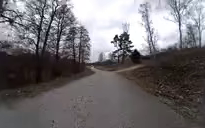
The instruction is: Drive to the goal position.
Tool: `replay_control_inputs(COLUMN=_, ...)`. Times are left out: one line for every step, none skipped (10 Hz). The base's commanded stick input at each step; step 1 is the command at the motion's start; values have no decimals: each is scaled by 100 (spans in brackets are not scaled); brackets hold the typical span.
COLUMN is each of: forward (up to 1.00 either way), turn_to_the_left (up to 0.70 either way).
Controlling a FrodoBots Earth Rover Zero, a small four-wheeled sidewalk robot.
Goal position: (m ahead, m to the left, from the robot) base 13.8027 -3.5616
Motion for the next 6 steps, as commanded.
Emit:
replay_control_inputs(forward=70, turn_to_the_left=0)
replay_control_inputs(forward=70, turn_to_the_left=0)
replay_control_inputs(forward=70, turn_to_the_left=0)
replay_control_inputs(forward=70, turn_to_the_left=0)
replay_control_inputs(forward=70, turn_to_the_left=0)
replay_control_inputs(forward=70, turn_to_the_left=0)
